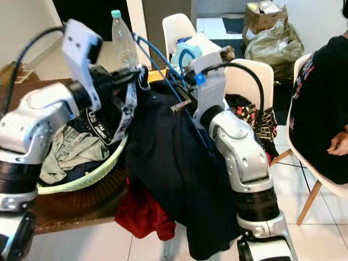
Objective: Hang hanger
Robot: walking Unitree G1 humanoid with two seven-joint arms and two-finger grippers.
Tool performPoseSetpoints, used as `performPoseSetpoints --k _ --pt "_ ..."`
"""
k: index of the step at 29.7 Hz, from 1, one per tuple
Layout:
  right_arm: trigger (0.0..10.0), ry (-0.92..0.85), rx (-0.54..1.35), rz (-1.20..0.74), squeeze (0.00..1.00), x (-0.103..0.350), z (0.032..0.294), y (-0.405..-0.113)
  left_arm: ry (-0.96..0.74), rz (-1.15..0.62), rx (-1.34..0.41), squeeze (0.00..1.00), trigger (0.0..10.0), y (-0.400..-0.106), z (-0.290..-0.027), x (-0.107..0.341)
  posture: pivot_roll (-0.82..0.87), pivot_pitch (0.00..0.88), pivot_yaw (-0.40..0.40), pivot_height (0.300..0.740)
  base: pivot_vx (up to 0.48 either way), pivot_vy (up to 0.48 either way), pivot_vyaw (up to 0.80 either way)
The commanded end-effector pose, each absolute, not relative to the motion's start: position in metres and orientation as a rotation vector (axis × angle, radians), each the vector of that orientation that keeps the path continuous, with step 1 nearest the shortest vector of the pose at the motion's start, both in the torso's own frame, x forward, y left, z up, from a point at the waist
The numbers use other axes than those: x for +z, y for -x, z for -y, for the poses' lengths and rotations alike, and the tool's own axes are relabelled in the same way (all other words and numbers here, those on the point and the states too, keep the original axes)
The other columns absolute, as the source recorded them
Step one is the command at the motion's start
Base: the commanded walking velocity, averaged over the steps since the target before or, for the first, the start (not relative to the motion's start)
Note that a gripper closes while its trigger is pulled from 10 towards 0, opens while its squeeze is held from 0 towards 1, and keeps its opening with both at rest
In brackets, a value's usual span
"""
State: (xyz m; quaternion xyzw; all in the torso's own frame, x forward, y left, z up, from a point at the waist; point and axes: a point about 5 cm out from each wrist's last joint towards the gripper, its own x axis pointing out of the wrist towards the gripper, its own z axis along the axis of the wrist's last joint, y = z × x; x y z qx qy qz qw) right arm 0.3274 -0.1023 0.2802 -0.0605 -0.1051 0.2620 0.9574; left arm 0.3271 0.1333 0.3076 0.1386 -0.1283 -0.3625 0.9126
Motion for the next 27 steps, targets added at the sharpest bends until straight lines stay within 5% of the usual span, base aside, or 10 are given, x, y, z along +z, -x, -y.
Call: performPoseSetpoints --k 1,8,9,17,26,27 --pt "10.0 0.124 0.551 0.209 0.0 0.279 0.098 -0.326 -0.317 0.235 -0.857 0.0 10.0 -0.317 -0.114 0.294 0.13 0.102 0.024 0.74 0.0 0.0 0.0" --pt "10.0 0.127 0.549 0.208 0.0 0.279 0.098 -0.327 -0.349 0.198 -1.026 0.03 10.0 -0.3 -0.092 0.275 0.13 0.104 0.023 0.74 0.0 0.0 0.0" --pt "10.0 0.128 0.548 0.207 0.0 0.279 0.098 -0.327 -0.337 0.19 -1.049 0.94 10.0 -0.297 -0.09 0.273 0.13 0.104 0.023 0.74 0.0 0.0 0.0" --pt "10.0 0.129 0.547 0.206 0.0 0.278 0.098 -0.326 -0.341 0.168 -1.091 1.0 10.0 -0.291 -0.097 0.273 0.13 0.107 0.023 0.74 0.0 0.0 0.0" --pt "10.0 0.13 0.545 0.197 0.0 0.277 0.1 -0.325 -0.49 0.091 -1.005 1.0 10.0 -0.273 -0.147 0.278 0.14 0.13 0.022 0.74 0.0 0.0 0.0" --pt "10.0 0.13 0.547 0.192 0.0 0.276 0.1 -0.324 -0.574 0.054 -0.839 1.0 10.0 -0.276 -0.169 0.279 0.15 0.138 0.017 0.74 0.0 0.0 0.0"
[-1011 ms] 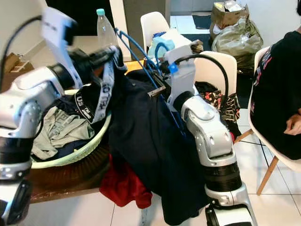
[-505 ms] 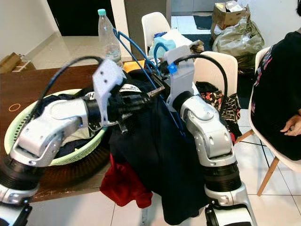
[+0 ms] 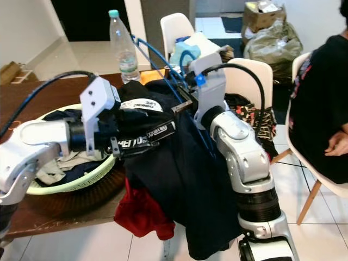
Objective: Hang hanger
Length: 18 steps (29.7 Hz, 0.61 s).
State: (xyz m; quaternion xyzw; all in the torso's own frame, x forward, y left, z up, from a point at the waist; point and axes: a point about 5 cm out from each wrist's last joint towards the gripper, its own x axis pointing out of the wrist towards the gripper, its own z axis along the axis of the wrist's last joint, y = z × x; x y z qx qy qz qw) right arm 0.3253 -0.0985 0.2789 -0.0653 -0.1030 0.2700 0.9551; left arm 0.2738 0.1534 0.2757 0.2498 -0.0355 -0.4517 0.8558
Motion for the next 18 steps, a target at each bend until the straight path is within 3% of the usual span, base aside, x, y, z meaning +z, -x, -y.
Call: performPoseSetpoints --k 1,7,11,12,14,18 --pt "10.0 0.132 0.555 0.182 0.0 0.274 0.1 -0.325 -0.712 0.021 -0.533 1.0 10.0 -0.277 -0.208 0.284 0.16 0.144 0.003 0.74 0.0 0.0 0.0" --pt "10.0 0.133 0.562 0.178 0.0 0.273 0.1 -0.326 -0.795 0.008 -0.403 1.0 10.0 -0.275 -0.225 0.286 0.17 0.146 -0.002 0.74 0.0 0.0 0.0" --pt "10.0 0.135 0.572 0.178 0.0 0.274 0.097 -0.328 -0.94 -0.102 -0.28 1.0 10.0 -0.277 -0.252 0.27 0.17 0.143 -0.006 0.74 0.0 0.0 0.0" --pt "10.0 0.136 0.576 0.179 0.0 0.274 0.096 -0.329 -0.96 -0.149 -0.256 0.0 10.0 -0.279 -0.262 0.258 0.17 0.143 -0.006 0.74 0.0 0.0 0.0" --pt "10.0 0.136 0.577 0.179 0.0 0.274 0.096 -0.329 -0.959 -0.195 -0.265 0.0 10.0 -0.281 -0.27 0.237 0.17 0.143 -0.006 0.74 0.0 0.0 0.0" --pt "10.0 0.137 0.574 0.176 0.0 0.273 0.096 -0.329 -0.865 -0.131 -0.298 0.0 10.0 -0.289 -0.262 0.227 0.16 0.139 -0.006 0.74 0.0 0.0 0.0"
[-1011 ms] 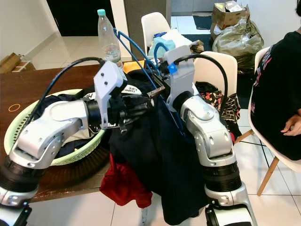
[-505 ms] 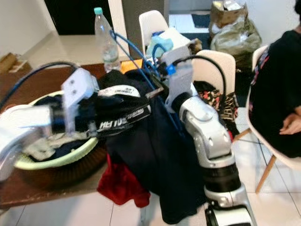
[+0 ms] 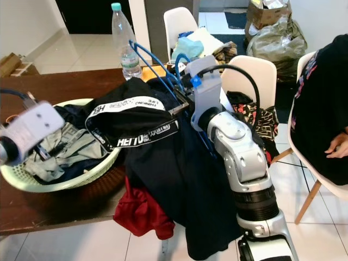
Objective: Hang hanger
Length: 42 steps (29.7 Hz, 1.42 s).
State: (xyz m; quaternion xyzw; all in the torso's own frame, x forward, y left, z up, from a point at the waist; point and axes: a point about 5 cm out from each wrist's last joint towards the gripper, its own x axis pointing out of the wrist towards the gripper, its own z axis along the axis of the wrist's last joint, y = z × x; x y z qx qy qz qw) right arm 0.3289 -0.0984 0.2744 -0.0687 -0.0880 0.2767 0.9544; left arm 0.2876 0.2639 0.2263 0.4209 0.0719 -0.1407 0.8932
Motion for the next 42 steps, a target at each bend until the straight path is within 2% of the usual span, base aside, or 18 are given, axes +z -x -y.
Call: performPoseSetpoints --k 1,3,12,18,29,30,31,34,35,42 --pt "10.0 0.138 0.573 0.175 0.0 0.273 0.097 -0.328 -0.856 -0.097 -0.295 0.0 10.0 -0.296 -0.259 0.221 0.15 0.135 -0.008 0.74 0.0 0.0 0.0" --pt "10.0 0.14 0.571 0.176 0.0 0.274 0.097 -0.327 -0.799 -0.039 -0.277 0.0 10.0 -0.308 -0.255 0.212 0.15 0.133 -0.007 0.74 0.0 0.0 0.0" --pt "10.0 0.149 0.556 0.182 0.0 0.276 0.102 -0.328 -0.826 0.035 -0.197 0.0 10.0 -0.335 -0.255 0.206 0.12 0.121 -0.007 0.74 0.0 0.0 0.0" --pt "10.0 0.151 0.554 0.185 0.0 0.277 0.102 -0.328 -0.833 0.05 -0.169 0.0 10.0 -0.343 -0.258 0.203 0.12 0.116 -0.01 0.74 0.0 0.0 0.0" --pt "10.0 0.159 0.549 0.197 0.0 0.281 0.103 -0.33 -0.735 0.14 -0.164 0.0 10.0 -0.362 -0.246 0.199 0.1 0.103 -0.008 0.74 0.0 0.0 0.0" --pt "10.0 0.16 0.547 0.198 0.0 0.282 0.104 -0.33 -0.72 0.15 -0.17 0.0 4.8 -0.365 -0.243 0.198 0.09 0.103 -0.008 0.74 0.0 0.0 0.0" --pt "10.0 0.162 0.545 0.199 0.0 0.282 0.105 -0.329 -0.719 0.159 -0.174 0.0 0.4 -0.367 -0.24 0.199 0.09 0.102 -0.006 0.74 0.0 0.0 0.0" --pt "10.0 0.163 0.543 0.199 0.0 0.282 0.106 -0.329 -0.719 0.166 -0.177 0.0 0.4 -0.369 -0.238 0.199 0.09 0.102 -0.006 0.74 0.0 0.0 0.0" --pt "10.0 0.164 0.541 0.2 0.0 0.283 0.106 -0.329 -0.719 0.172 -0.177 0.0 0.0 -0.371 -0.236 0.2 0.08 0.101 -0.006 0.74 0.0 0.0 0.0" --pt "10.0 0.172 0.529 0.202 0.0 0.284 0.11 -0.328 -0.747 0.174 -0.164 0.0 0.0 -0.375 -0.238 0.2 0.06 0.097 0.002 0.74 0.0 0.0 0.0"
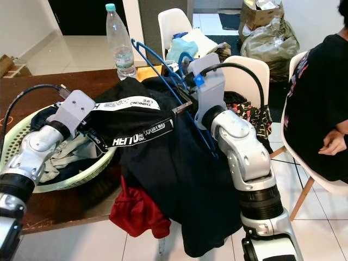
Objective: Hang hanger
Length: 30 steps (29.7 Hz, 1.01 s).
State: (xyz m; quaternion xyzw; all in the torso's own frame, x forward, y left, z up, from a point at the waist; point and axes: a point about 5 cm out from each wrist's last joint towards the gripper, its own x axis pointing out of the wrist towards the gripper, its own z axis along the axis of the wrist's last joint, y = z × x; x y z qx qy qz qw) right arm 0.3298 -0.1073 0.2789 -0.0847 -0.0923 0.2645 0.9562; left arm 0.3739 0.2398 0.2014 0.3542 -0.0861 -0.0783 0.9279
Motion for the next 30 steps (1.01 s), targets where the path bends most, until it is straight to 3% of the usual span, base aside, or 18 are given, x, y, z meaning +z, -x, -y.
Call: performPoseSetpoints --k 1,8,10,14,15,16,18,25,30 --pt "10.0 0.173 0.525 0.202 0.0 0.284 0.11 -0.328 -0.759 0.172 -0.157 0.0 0.0 -0.376 -0.24 0.2 0.06 0.097 0.004 0.74 0.0 0.0 0.0" --pt "10.0 0.176 0.518 0.201 0.0 0.284 0.112 -0.327 -0.752 0.188 -0.134 0.0 0.0 -0.376 -0.249 0.208 0.06 0.099 0.004 0.74 0.0 0.0 0.0" --pt "10.0 0.166 0.52 0.21 0.0 0.285 0.113 -0.327 -0.512 0.301 -0.208 0.0 0.0 -0.377 -0.249 0.255 0.07 0.101 0.003 0.74 0.0 0.0 0.0" --pt "10.0 0.137 0.535 0.231 0.0 0.288 0.113 -0.326 -0.357 0.397 -0.389 0.0 0.3 -0.37 -0.233 0.292 0.08 0.104 0.003 0.74 0.0 0.0 0.0" --pt "10.0 0.114 0.554 0.253 0.0 0.291 0.112 -0.325 -0.336 0.444 -0.492 0.0 4.5 -0.362 -0.222 0.308 0.08 0.104 0.004 0.74 0.0 0.0 0.0" --pt "10.0 0.073 0.583 0.287 0.0 0.295 0.11 -0.322 -0.341 0.503 -0.609 0.0 10.0 -0.35 -0.209 0.328 0.09 0.104 0.006 0.74 0.0 0.0 0.0" --pt "10.0 0.015 0.616 0.333 0.0 0.302 0.109 -0.318 -0.358 0.58 -0.75 0.0 10.0 -0.331 -0.19 0.353 0.09 0.101 0.01 0.74 0.0 0.0 0.0" --pt "10.0 -0.058 0.62 0.376 0.0 0.308 0.11 -0.317 -0.356 0.651 -0.847 0.0 10.0 -0.314 -0.173 0.375 0.1 0.095 0.019 0.74 0.0 0.0 0.0" --pt "10.0 -0.124 0.63 0.416 0.0 0.313 0.112 -0.314 -0.384 0.656 -0.936 0.0 10.0 -0.303 -0.157 0.376 0.1 0.088 0.025 0.74 -0.341 0.0 0.0"
